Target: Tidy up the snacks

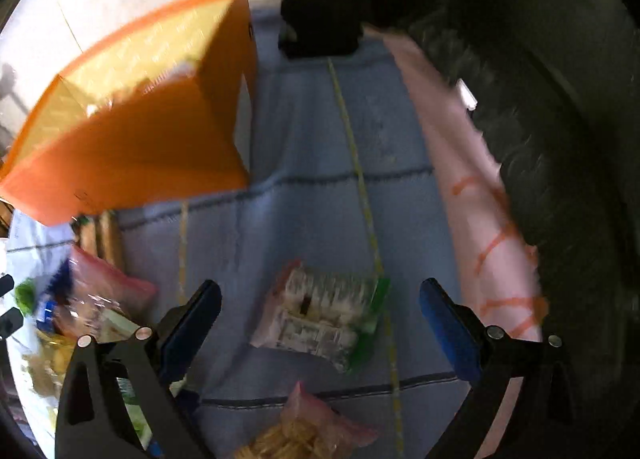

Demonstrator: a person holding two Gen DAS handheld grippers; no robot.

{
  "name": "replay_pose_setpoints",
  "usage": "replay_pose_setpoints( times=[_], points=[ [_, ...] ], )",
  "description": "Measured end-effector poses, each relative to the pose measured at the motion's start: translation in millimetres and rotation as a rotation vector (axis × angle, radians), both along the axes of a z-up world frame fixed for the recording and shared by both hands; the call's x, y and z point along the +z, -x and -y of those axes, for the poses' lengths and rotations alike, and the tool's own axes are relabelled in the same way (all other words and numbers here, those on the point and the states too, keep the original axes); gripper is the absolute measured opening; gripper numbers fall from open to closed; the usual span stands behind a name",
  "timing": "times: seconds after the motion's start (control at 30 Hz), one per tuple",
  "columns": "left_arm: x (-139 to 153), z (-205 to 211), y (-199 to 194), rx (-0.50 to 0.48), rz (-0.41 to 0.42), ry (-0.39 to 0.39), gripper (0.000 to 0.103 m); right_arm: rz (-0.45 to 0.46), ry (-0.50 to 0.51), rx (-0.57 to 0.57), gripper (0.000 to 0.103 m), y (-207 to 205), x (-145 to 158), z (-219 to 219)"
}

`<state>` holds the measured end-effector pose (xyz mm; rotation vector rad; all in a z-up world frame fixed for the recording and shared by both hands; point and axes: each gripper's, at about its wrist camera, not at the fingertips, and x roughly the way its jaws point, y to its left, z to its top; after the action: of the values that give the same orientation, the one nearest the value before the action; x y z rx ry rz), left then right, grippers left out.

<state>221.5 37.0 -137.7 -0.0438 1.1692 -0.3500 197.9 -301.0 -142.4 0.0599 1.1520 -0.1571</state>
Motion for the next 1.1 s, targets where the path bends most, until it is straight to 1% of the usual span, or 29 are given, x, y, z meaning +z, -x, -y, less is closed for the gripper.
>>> replay_pose_setpoints(
  times=[0.03, 0.1, 0.17, 0.23, 0.3, 0.37, 0.4, 0.43, 0.47, 0.5, 0.53, 0.57, 0.6, 0.63, 0.7, 0.77, 0.8, 0.87, 0.9, 0.93, 1.0, 1.07, 1.1],
  points=[
    [-2.6, 3.5, -3.5, 0.013, -0.017, 0.013, 0.099, -0.011, 0.011, -0.004, 0.099, -0.3, -6.6, 0.5],
    [-5.5, 12.0, -9.0, 0.023, -0.026, 0.024, 0.099, -0.033, 0.012, -0.02, 0.099, -3.8, -18.6, 1.3],
    [-6.8, 23.8, -18.4, 0.03, -0.034, 0.009, 0.099, -0.046, 0.019, -0.034, 0.099, -7.0, -31.6, -0.1],
    [-12.9, 27.4, -25.4, 0.036, -0.061, -0.004, 0.099, -0.048, 0.06, -0.055, 0.099, -7.0, -38.9, -1.8],
    [-20.2, 23.6, -26.6, 0.067, -0.091, 0.036, 0.099, -0.033, 0.067, -0.056, 0.099, -4.7, -43.3, -3.8],
    [-30.3, 13.6, -35.1, 0.136, -0.158, 0.12, 0.099, -0.015, 0.062, -0.062, 0.099, -1.2, -43.9, -4.1],
    [-36.6, 7.2, -36.3, 0.173, -0.18, 0.176, 0.086, -0.005, 0.053, -0.07, 0.098, 1.5, -44.1, -3.6],
    [-39.5, 3.5, -35.1, 0.193, -0.181, 0.198, 0.053, 0.004, 0.024, -0.067, 0.078, 2.5, -44.1, -5.5],
    [-40.1, 1.2, -32.9, 0.202, -0.175, 0.2, 0.052, 0.017, -0.037, -0.062, 0.06, 8.5, -41.2, -5.7],
    [-38.7, 0.5, -30.0, 0.19, -0.166, 0.202, 0.046, 0.016, -0.024, -0.062, 0.054, 15.9, -37.4, -7.6],
    [-33.9, 1.8, -25.3, 0.167, -0.137, 0.192, 0.039, 0.011, -0.025, -0.063, 0.049, 18.9, -33.7, -9.3],
    [-29.2, 4.4, -20.9, 0.147, -0.111, 0.173, 0.036, -0.004, -0.05, -0.071, 0.048, 22.5, -32.1, -9.1],
    [-25.3, 5.8, -17.7, 0.138, -0.097, 0.162, 0.031, -0.013, -0.086, -0.076, 0.048, 27.1, -29.4, -8.8],
    [-22.6, 6.6, -15.4, 0.135, -0.086, 0.156, 0.025, -0.012, -0.09, -0.073, 0.047, 29.5, -26.6, -11.5],
    [-13.8, 10.5, -7.2, 0.104, -0.044, 0.129, 0.021, 0.011, -0.075, -0.054, 0.047, 38.4, -17.2, -18.4],
    [-5.1, 12.5, 0.3, 0.081, -0.01, 0.139, 0.021, 0.035, -0.12, -0.064, 0.047, 48.7, -3.7, -20.3],
    [0.9, 12.0, 3.7, 0.085, -0.001, 0.161, 0.021, 0.047, -0.136, -0.066, 0.047, 52.8, 1.6, -19.8],
    [15.2, 7.0, 10.4, 0.095, 0.036, 0.21, 0.02, 0.092, -0.134, -0.062, 0.047, 60.8, 23.3, -21.7],
    [24.8, 4.5, 12.9, 0.105, 0.066, 0.22, 0.02, 0.115, -0.132, -0.063, 0.047, 63.8, 33.7, -21.7],
    [33.9, -2.5, 14.1, 0.108, 0.09, 0.229, 0.016, 0.149, -0.145, -0.059, 0.047, 65.1, 47.1, -20.8],
    [57.7, -15.6, 14.7, 0.115, 0.158, 0.273, 0.004, 0.214, -0.145, -0.052, 0.047, 66.7, 74.3, -22.0],
    [75.8, -19.5, 9.6, 0.119, 0.214, 0.292, 0.004, 0.277, -0.139, -0.035, 0.047, 66.6, 98.7, -24.7],
    [88.7, -20.5, 6.0, 0.118, 0.26, 0.276, 0.003, 0.309, -0.137, -0.029, 0.047, 64.5, 111.3, -27.9]
  ],
)
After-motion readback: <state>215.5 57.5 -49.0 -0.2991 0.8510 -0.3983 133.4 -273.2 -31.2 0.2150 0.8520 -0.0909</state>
